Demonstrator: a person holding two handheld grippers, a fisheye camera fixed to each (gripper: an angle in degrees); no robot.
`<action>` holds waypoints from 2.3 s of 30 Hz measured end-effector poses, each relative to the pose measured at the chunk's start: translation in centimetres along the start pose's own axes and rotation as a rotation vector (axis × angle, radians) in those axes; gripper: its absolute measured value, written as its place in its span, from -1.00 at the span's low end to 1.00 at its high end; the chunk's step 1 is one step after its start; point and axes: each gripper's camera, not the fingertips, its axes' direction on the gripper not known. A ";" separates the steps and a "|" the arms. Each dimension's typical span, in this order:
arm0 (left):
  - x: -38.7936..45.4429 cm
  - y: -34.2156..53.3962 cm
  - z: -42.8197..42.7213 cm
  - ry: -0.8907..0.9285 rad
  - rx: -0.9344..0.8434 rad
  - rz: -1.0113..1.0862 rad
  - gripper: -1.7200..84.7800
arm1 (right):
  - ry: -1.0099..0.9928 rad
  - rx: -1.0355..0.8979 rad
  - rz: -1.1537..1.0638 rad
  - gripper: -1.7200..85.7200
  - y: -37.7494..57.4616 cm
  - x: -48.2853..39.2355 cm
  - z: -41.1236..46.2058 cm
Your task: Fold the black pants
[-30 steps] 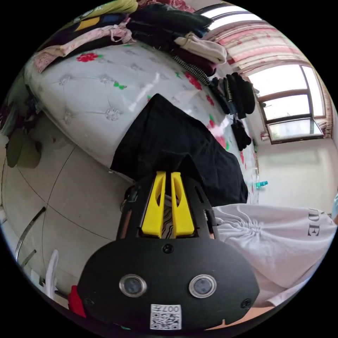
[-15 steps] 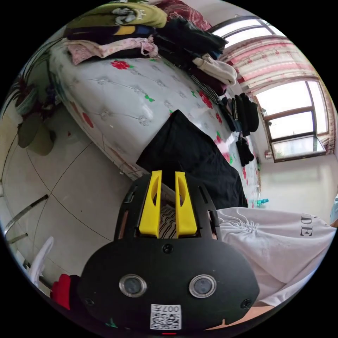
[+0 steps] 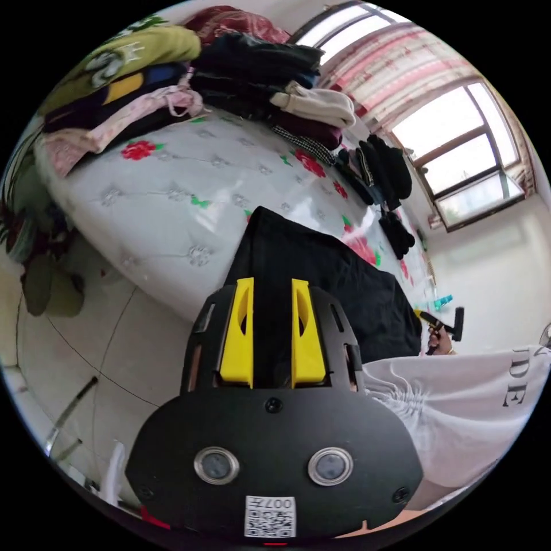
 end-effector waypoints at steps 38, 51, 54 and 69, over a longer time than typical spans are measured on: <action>4.2 -13.1 6.6 -0.386 -0.087 -0.063 -0.98 | 0.091 0.042 0.090 -0.95 -13.6 1.2 -0.5; 0.6 0.9 1.6 -0.261 -0.073 -0.215 -0.91 | 0.044 0.052 0.413 -0.95 6.0 4.4 -2.0; -0.6 2.2 1.7 -0.224 -0.064 -0.234 -0.83 | 0.028 0.047 0.406 -0.95 7.1 3.7 -1.3; -3.9 1.7 5.8 -0.161 -0.260 -0.222 -0.98 | -0.058 0.097 0.240 -0.97 4.7 -1.6 0.4</action>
